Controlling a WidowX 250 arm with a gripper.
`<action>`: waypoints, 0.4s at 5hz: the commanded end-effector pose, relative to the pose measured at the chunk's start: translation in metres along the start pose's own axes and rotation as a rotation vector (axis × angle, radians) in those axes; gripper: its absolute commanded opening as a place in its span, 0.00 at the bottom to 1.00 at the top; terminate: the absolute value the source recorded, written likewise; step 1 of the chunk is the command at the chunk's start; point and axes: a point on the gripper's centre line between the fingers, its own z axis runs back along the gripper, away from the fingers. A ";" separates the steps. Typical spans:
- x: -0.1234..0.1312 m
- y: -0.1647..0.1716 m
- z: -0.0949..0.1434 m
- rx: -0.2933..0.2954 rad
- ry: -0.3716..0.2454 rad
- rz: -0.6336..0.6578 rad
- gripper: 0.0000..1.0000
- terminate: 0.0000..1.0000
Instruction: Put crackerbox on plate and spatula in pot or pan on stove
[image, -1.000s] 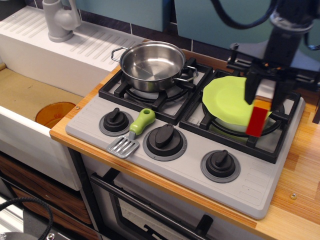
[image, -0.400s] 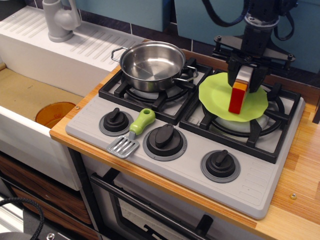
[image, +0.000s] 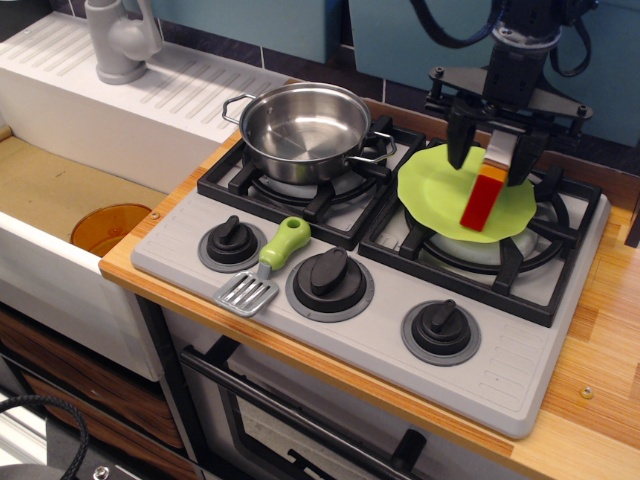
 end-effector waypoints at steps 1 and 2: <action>0.002 -0.015 0.033 -0.029 -0.042 0.015 1.00 0.00; -0.003 -0.015 0.046 -0.041 -0.012 0.013 1.00 0.00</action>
